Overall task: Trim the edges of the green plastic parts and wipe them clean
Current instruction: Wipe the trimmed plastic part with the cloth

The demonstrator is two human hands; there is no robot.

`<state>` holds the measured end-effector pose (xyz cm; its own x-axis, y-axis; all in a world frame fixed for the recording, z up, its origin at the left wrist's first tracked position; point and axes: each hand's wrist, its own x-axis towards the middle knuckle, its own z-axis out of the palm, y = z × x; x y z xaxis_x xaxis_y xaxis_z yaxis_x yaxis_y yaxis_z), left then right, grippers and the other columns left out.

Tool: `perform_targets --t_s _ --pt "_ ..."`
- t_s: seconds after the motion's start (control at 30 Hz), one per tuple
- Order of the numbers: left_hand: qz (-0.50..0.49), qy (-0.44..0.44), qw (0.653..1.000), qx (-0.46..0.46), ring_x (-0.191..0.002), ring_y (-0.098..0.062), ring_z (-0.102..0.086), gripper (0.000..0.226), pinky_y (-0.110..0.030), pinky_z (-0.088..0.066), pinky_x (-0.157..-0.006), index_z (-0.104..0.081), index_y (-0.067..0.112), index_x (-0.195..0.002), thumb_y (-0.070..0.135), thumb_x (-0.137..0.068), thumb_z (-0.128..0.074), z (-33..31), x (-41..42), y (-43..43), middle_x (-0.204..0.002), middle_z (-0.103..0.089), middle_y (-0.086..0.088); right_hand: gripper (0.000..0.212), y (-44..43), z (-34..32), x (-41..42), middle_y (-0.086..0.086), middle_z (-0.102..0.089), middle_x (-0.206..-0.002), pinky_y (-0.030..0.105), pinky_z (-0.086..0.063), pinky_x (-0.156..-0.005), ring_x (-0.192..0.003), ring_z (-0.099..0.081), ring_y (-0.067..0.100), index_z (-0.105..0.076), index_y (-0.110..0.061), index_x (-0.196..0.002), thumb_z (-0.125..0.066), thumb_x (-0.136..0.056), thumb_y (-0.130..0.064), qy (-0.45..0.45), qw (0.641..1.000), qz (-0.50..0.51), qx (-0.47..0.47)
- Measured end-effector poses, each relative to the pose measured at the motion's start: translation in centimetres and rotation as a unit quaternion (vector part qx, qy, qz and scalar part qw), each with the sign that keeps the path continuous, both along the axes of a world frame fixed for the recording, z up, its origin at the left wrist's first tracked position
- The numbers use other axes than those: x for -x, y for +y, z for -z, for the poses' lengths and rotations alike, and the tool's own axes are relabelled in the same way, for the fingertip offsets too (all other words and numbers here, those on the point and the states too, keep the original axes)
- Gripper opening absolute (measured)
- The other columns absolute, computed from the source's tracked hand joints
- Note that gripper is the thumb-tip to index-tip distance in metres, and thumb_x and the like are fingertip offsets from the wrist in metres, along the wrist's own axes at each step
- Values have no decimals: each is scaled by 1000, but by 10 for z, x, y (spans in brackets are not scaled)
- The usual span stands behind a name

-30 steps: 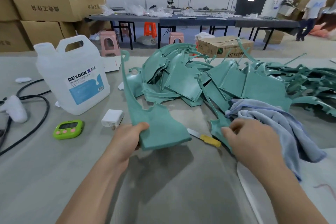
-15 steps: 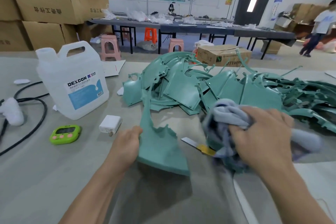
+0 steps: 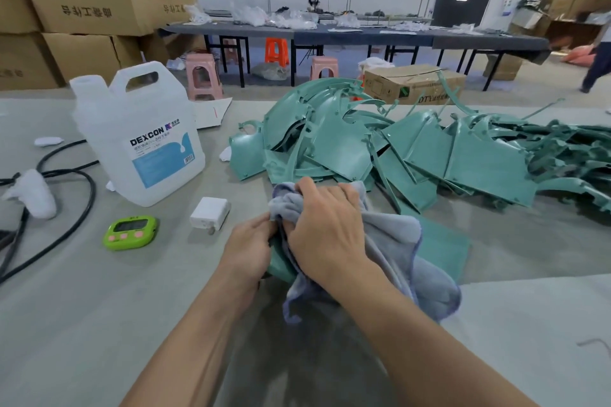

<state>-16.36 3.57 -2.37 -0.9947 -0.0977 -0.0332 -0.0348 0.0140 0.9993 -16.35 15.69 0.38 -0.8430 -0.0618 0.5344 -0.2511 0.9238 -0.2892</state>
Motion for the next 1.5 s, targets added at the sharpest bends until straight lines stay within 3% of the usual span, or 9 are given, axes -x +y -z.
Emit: perform_targets --t_s 0.17,0.3,0.47,0.67,0.93,1.23,1.33,1.4,1.5 --pt "-33 -78 994 -63 -69 -16 -68 33 -30 -54 -71 -80 21 -72 19 -95 -57 11 7 -5 -74 -75 2 21 10 -10 -11 -8 -56 -64 33 -30 -94 -70 -49 18 -51 -28 -67 -58 -85 -34 -52 988 -92 -109" --pt "10 -100 993 -66 -62 -15 -56 57 -28 -47 -68 -73 21 -51 12 -101 -45 12 10 -5 -56 -63 4 15 19 -10 -22 -7 -57 -61 33 -31 -94 -73 -47 18 -59 -29 -67 -60 -81 -33 -7 985 -97 -141" --pt "10 -78 997 -14 -80 -27 -68 40 -44 -54 -77 -81 30 -83 16 -102 -48 -10 -2 -6 -83 -77 -10 21 8 -16 -3 -5 -60 -62 39 -31 -98 -76 -51 23 -61 -21 -73 -44 -85 -23 94 967 -82 -221" --pt "19 -93 995 9 -85 -17 -75 41 -37 -62 -78 -79 29 -92 9 -103 -46 -25 -8 -5 -87 -79 4 28 -13 -57 35 -4 -39 -46 43 -21 -87 -71 -43 22 -41 -23 -55 -57 -78 -29 41 938 12 -345" --pt "21 -112 993 -44 -90 -35 -75 39 -54 -57 -91 -81 17 -95 0 -98 -46 -24 -5 -7 -94 -78 -12 30 9 -90 105 -4 -35 -50 43 -24 -96 -71 -46 22 -39 -24 -58 -55 -83 -21 32 951 102 -291" --pt "-9 -84 996 -26 -103 -30 -71 34 -47 -55 -95 -78 19 -90 7 -102 -48 -20 1 -12 -92 -79 -6 20 -9 -61 43 -5 -52 -64 35 -25 -88 -69 -47 16 -51 -26 -63 -65 -74 -36 -24 943 -147 -299" --pt "7 -64 998 -27 -86 -21 -75 37 -30 -60 -68 -80 21 -96 7 -102 -46 -21 2 -20 -91 -79 -3 34 21 -73 26 -3 -39 -50 35 -36 -79 -57 -41 15 -48 -22 -56 -68 -80 -35 -9 977 -129 -169" --pt "23 -50 994 -91 -79 -25 -76 41 -29 -58 -57 -80 23 -97 5 -98 -43 -22 3 -24 -96 -78 -11 36 48 -77 13 7 -47 -48 37 -38 -58 -49 -40 15 -58 -12 -59 -73 -83 -35 16 989 -88 122" --pt "26 -68 973 -217 -88 -25 -74 31 -34 -58 -70 -80 17 -99 12 -96 -49 -20 2 -30 -110 -76 -15 20 84 -74 1 15 -72 -71 44 -55 -55 -60 -59 17 -76 -11 -79 -79 -81 -31 -17 845 7 534"
